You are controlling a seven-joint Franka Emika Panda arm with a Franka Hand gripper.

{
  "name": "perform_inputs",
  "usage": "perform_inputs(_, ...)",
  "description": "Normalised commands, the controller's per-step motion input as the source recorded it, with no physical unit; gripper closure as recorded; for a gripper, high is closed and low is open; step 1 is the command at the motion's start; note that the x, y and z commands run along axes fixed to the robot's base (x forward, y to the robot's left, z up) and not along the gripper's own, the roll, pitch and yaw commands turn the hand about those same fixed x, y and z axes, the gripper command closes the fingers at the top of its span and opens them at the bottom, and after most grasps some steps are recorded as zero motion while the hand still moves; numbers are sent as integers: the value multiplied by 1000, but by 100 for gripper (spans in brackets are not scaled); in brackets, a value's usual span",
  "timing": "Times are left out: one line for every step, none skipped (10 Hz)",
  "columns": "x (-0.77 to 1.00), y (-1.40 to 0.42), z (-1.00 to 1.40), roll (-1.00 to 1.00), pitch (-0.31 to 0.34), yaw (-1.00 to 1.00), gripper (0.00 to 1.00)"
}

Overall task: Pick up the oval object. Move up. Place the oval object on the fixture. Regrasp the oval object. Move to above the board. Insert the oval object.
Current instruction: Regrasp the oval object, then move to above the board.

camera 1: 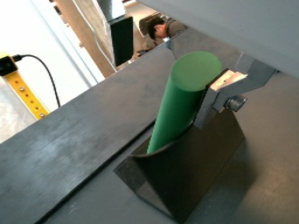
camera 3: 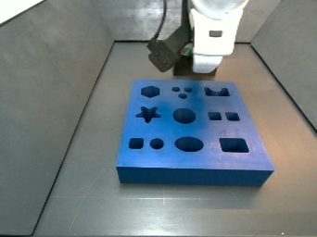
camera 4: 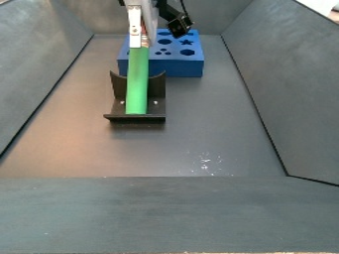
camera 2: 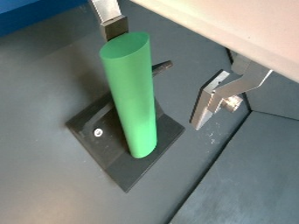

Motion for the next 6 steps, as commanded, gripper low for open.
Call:
perform_inputs(0, 0, 0, 0, 0, 0, 100)
perform_inputs(79, 218, 1000, -17, 37, 159, 100)
perform_inputs(77, 215, 1000, -24, 39, 149, 100)
perform_inputs(69, 199, 1000, -42, 40, 108, 100)
perform_inputs(61, 178, 1000, -35, 29, 78, 100)
perform_inputs(55, 166, 1000, -41, 26, 61, 100)
